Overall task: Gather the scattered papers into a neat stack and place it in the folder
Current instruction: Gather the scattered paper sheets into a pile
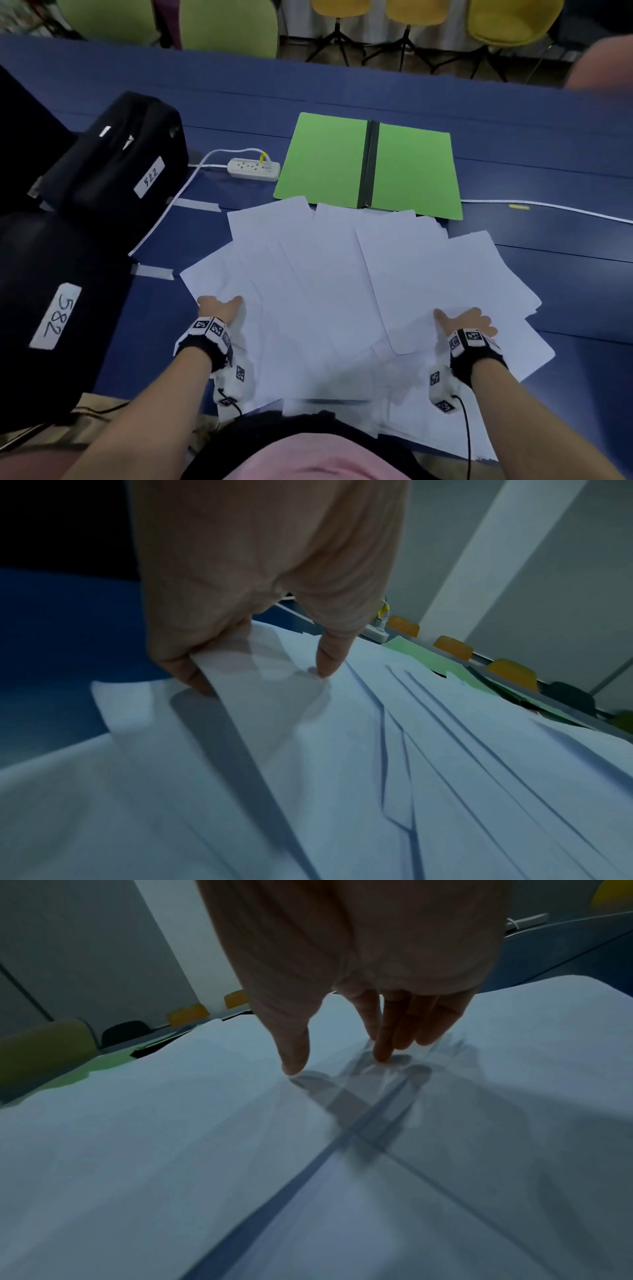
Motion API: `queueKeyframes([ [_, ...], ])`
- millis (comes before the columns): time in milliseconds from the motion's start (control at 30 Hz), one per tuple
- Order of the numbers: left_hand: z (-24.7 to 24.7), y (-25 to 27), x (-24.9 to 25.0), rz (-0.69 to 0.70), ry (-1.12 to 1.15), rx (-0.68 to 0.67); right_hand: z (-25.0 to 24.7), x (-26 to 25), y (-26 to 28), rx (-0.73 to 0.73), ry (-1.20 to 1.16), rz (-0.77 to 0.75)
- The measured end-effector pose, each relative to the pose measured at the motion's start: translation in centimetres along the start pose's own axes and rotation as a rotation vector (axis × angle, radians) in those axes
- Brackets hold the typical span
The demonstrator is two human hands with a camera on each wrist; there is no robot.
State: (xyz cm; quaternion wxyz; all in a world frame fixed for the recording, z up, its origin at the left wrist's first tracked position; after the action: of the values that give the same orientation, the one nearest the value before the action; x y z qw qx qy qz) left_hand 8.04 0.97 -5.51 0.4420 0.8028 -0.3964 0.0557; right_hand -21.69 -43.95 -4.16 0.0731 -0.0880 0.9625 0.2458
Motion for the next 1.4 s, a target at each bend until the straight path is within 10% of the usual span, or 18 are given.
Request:
queueKeyframes([
  [300,3.2,1.2,1.5,0.227,-0.191,-0.146,-0.7,-1.6,-1.2,-0.058,-0.133,-0.076],
  [600,5.7,3.7,2.2,0.103,-0.050,-0.430,2.2,-1.9,2.3,-0.159,-0.150,-0.191],
  [1033,8.9,5.7,2.0,0.180,-0.162,-0.341,7.7,-9.3,7.7,-0.394,0.006,-0.554],
  [1233,7.6,6.6,2.0,0.171,-0.243,-0.286,1.5,0.2,3.0,0.015,-0.224,0.044],
  [1400,7.9,7.0,2.3,0.199,-0.251,-0.325,-0.5,4.4,2.3,0.017,-0.365,0.379],
])
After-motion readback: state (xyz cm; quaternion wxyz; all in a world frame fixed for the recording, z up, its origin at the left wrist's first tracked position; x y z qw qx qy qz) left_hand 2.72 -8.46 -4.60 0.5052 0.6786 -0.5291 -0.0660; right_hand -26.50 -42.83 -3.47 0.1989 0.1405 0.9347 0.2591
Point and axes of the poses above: each hand's wrist, its own y-axis away from the middle knuckle, its own z-axis out of the palm, x = y × z, the point moved 8 cm from there along -y, towards the middle knuckle, and after that the axes turned 7 degrees about -z, right-handed, at the moved point
